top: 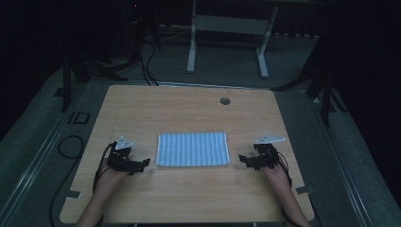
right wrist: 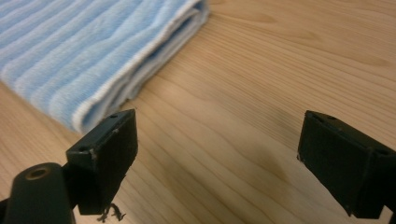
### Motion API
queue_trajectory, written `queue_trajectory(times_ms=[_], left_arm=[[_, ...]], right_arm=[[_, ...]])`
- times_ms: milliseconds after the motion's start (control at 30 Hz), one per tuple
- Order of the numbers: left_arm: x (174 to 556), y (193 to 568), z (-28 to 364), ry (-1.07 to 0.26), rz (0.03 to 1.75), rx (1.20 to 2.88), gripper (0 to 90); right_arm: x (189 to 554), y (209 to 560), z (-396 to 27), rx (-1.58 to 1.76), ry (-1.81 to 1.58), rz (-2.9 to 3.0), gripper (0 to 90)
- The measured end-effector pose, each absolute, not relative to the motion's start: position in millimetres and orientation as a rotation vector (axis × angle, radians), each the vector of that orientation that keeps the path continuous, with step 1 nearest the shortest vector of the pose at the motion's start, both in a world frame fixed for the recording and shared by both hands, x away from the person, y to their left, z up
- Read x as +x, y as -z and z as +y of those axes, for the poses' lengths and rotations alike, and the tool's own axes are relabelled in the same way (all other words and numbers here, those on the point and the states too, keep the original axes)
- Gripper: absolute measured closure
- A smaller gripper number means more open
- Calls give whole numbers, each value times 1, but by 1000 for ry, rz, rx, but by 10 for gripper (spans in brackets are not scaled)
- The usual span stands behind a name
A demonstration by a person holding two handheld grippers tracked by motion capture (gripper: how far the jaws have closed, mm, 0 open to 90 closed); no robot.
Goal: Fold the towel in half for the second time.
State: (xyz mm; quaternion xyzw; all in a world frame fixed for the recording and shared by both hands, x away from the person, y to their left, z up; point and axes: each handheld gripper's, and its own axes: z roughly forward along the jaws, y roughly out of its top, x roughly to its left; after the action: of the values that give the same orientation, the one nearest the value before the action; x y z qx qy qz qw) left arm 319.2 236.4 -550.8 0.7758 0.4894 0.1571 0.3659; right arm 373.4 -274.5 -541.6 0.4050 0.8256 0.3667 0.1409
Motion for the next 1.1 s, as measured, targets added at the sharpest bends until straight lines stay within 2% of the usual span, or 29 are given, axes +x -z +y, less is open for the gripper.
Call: queue_trajectory(times_ms=[400, 533, 900, 1100], left_arm=[[310, 556, 255, -396, 1329, 1947, 16], [307, 554, 254, -482, 1341, 1977, 16], [305, 556, 260, -479, 1362, 1945, 16], [303, 554, 265, -527, 1380, 1887, 16]], right_arm=[[360, 537, -305, 1240, -1090, 2280, 117], [359, 538, -319, 1274, -1070, 2234, 117], [355, 542, -337, 1339, -1018, 2090, 117], [355, 543, -344, 1388, -982, 2023, 117]])
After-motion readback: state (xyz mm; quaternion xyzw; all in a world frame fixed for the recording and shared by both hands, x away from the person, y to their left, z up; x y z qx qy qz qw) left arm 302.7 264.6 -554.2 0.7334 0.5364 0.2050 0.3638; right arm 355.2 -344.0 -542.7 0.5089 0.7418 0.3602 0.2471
